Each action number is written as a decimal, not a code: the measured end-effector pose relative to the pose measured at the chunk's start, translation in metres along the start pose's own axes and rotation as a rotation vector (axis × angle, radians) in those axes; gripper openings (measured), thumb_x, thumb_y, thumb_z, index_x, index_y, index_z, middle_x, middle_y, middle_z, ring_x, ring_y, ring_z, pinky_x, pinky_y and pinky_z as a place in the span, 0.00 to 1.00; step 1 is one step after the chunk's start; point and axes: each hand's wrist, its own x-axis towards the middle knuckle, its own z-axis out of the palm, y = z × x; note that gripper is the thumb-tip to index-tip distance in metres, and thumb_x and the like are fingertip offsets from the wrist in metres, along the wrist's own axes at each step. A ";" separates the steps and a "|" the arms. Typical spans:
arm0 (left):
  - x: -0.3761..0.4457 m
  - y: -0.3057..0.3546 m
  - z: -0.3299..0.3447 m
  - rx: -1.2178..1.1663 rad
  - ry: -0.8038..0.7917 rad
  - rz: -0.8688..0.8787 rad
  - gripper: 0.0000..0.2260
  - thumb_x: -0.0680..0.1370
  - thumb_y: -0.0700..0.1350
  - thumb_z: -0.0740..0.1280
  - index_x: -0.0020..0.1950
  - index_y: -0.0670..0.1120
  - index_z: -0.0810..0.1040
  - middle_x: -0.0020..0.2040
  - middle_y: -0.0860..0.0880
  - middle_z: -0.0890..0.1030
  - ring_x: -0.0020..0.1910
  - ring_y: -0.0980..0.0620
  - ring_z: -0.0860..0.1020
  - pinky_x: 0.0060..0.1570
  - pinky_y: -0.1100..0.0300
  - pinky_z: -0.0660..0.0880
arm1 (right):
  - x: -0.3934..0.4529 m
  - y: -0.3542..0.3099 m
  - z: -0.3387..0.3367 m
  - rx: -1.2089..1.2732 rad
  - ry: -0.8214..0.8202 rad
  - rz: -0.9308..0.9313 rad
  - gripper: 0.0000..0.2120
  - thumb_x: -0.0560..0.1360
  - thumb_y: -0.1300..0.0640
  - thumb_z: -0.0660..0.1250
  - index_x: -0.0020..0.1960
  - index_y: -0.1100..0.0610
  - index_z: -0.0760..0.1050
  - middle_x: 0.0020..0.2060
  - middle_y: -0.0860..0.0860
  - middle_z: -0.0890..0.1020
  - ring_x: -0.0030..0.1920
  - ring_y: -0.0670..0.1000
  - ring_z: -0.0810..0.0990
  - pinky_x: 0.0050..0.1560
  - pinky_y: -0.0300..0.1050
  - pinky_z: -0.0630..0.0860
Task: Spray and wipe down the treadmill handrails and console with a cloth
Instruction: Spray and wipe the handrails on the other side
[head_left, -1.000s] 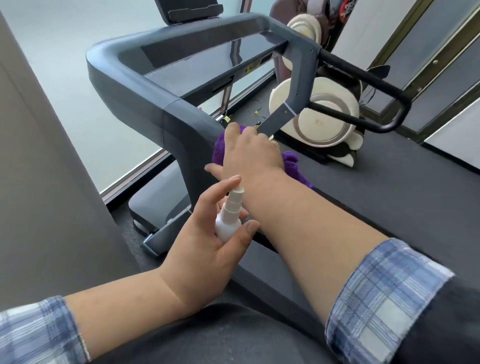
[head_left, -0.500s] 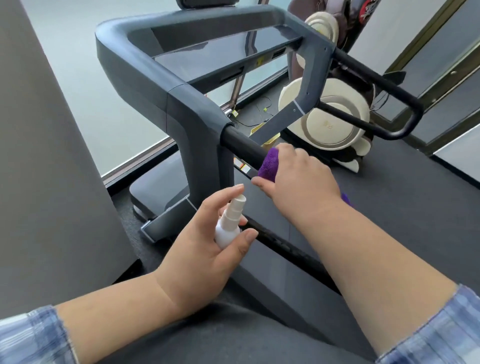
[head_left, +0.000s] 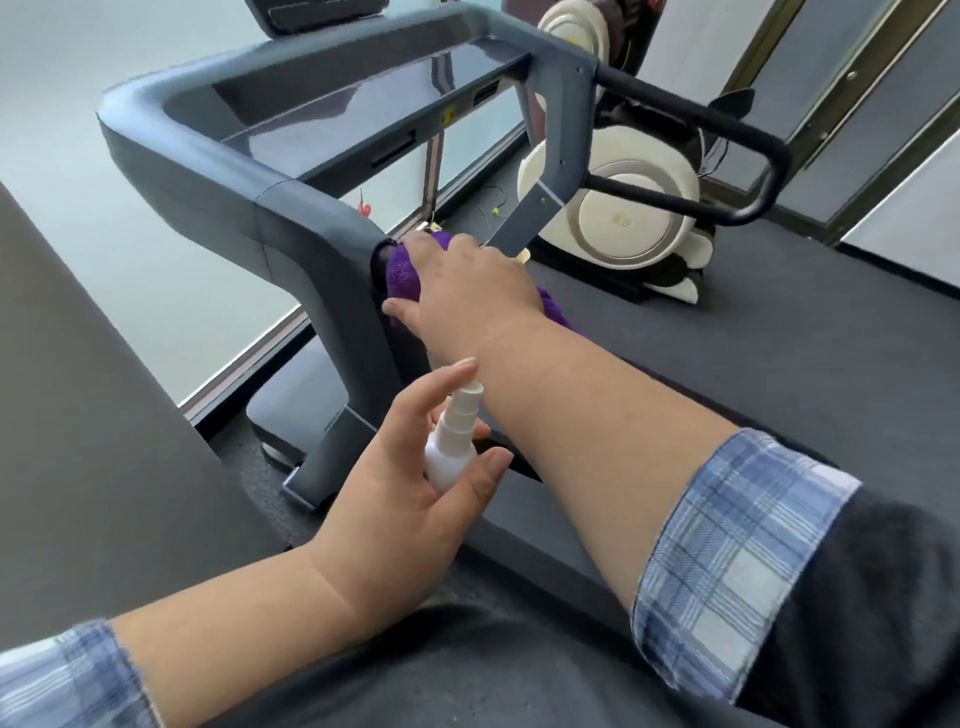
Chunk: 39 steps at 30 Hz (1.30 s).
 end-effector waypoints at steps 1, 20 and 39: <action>-0.001 0.002 0.009 -0.019 -0.022 0.005 0.25 0.77 0.55 0.69 0.69 0.71 0.63 0.50 0.55 0.78 0.50 0.51 0.78 0.51 0.68 0.73 | -0.008 0.007 -0.001 0.015 0.006 0.004 0.31 0.77 0.32 0.60 0.72 0.49 0.63 0.60 0.59 0.75 0.59 0.63 0.77 0.54 0.56 0.72; -0.040 0.054 0.186 -0.025 -0.187 -0.037 0.26 0.76 0.53 0.70 0.68 0.72 0.63 0.51 0.61 0.78 0.40 0.60 0.77 0.44 0.67 0.73 | -0.179 0.184 -0.004 0.092 0.038 0.050 0.31 0.74 0.30 0.62 0.69 0.48 0.65 0.54 0.54 0.77 0.54 0.60 0.79 0.50 0.55 0.73; -0.087 0.086 0.260 0.257 -0.027 -0.126 0.24 0.76 0.58 0.68 0.68 0.74 0.63 0.54 0.61 0.76 0.42 0.64 0.78 0.42 0.71 0.73 | -0.285 0.270 0.093 0.769 0.594 0.128 0.31 0.75 0.34 0.65 0.71 0.50 0.68 0.63 0.59 0.75 0.57 0.57 0.77 0.54 0.49 0.75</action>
